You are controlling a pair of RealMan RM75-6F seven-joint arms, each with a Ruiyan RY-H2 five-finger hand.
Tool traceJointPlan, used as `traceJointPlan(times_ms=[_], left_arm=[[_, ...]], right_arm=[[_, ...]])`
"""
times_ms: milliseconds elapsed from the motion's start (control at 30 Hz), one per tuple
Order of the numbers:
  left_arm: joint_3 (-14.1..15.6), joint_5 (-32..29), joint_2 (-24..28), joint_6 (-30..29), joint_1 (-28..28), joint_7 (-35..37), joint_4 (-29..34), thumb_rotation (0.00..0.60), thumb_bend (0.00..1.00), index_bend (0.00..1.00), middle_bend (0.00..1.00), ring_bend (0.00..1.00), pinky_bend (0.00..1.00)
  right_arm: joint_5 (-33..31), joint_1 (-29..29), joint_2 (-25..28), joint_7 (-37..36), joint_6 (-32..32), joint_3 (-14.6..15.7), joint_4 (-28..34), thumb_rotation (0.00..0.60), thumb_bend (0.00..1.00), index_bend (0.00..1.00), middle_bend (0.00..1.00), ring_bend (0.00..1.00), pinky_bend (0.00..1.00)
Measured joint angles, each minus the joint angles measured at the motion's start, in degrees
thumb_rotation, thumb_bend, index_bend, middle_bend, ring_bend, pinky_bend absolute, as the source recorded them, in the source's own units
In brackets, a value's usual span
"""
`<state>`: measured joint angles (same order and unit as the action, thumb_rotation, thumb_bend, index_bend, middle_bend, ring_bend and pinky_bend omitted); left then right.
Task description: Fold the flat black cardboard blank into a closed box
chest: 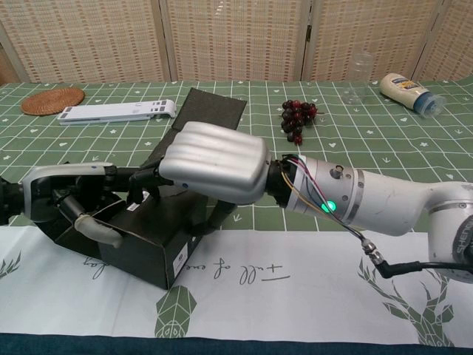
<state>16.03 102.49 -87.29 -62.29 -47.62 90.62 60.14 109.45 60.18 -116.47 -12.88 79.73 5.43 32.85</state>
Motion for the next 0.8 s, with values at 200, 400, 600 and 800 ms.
traceJointPlan(times_ms=[200, 400, 600, 800], left_arm=[[0.22, 0.12, -0.02, -0.54, -0.05, 0.22, -0.15, 0.600, 0.13, 0.06, 0.08, 0.61, 0.86], [0.43, 0.01, -0.11, -0.60, -0.06, 0.57, -0.43, 0.600, 0.13, 0.05, 0.07, 0.61, 0.86], [0.70, 0.01, -0.20, -0.86, -0.02, 1.37, -0.70, 0.600, 0.13, 0.05, 0.06, 0.60, 0.86], [0.76, -0.07, -0.29, -1.29, 0.11, 2.08, -0.75, 0.600, 0.13, 0.06, 0.06, 0.61, 0.86]], right_arm=[[0.24, 0.88, 1.09, -0.03, -1.02, 0.46, 1.72, 0.600, 0.17, 0.35, 0.44, 0.79, 1.00], [0.27, 1.26, 1.95, 0.13, -1.61, 0.67, 3.30, 0.600, 0.17, 0.35, 0.44, 0.79, 1.00], [0.15, 1.75, 2.82, 0.17, -3.03, 0.84, 4.83, 0.600, 0.19, 0.35, 0.44, 0.79, 1.00], [0.24, 2.62, 3.99, 0.14, -5.26, 1.24, 6.82, 0.600, 0.21, 0.35, 0.44, 0.79, 1.00]])
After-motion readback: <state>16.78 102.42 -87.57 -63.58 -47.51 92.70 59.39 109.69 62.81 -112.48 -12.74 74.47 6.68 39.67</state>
